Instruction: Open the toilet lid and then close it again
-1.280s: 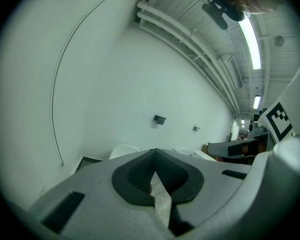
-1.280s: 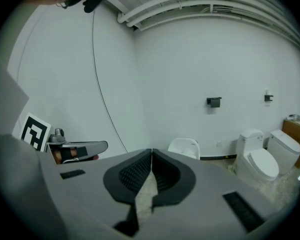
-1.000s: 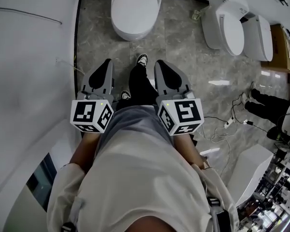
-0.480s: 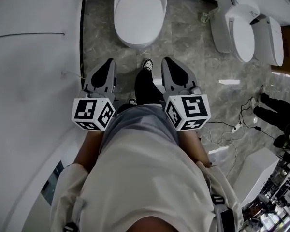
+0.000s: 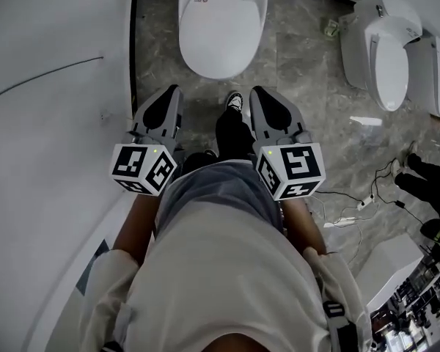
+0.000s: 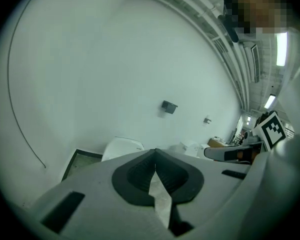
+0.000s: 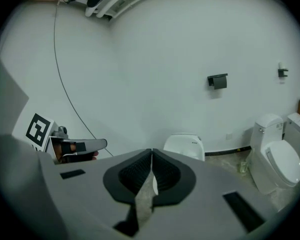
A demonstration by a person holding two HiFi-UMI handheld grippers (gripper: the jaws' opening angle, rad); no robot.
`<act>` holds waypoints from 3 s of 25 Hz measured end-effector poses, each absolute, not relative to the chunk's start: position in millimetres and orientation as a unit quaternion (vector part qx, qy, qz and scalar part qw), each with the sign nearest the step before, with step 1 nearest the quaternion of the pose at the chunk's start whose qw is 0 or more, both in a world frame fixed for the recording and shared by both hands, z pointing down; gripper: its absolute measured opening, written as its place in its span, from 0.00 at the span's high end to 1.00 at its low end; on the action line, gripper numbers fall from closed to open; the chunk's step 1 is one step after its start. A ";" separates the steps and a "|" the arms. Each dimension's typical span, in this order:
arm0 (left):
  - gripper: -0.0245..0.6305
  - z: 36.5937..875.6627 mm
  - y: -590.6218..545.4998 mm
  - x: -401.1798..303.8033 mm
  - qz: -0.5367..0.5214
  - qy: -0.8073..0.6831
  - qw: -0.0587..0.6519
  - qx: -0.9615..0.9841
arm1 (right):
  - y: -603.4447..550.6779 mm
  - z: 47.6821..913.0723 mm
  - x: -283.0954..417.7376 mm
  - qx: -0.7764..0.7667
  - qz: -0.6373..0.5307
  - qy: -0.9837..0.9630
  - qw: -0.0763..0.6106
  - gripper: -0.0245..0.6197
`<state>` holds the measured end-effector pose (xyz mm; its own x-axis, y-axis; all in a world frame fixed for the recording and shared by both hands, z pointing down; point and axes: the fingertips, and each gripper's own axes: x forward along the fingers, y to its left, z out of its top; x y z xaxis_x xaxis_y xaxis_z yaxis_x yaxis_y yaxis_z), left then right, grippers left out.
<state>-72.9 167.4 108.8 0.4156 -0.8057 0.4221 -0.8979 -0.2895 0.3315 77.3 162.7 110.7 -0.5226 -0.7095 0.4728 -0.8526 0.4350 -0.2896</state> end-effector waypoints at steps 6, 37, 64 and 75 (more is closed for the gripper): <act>0.95 132.8 135.7 -83.7 0.105 -0.543 0.277 0.785 | 131.3 138.3 67.6 0.450 0.270 -0.838 0.149 0.94; 0.95 378.7 61.9 -141.9 0.184 -0.497 0.398 0.749 | 85.7 370.1 34.9 0.500 0.398 -0.747 0.184 0.94; 0.95 482.4 105.6 -123.9 0.203 -0.503 0.448 0.711 | 96.9 610.4 37.0 0.504 0.594 -0.620 0.095 0.65; 0.95 494.7 119.1 -108.3 0.220 -0.484 0.441 0.723 | 101.5 666.9 35.7 0.501 0.658 -0.560 0.046 0.57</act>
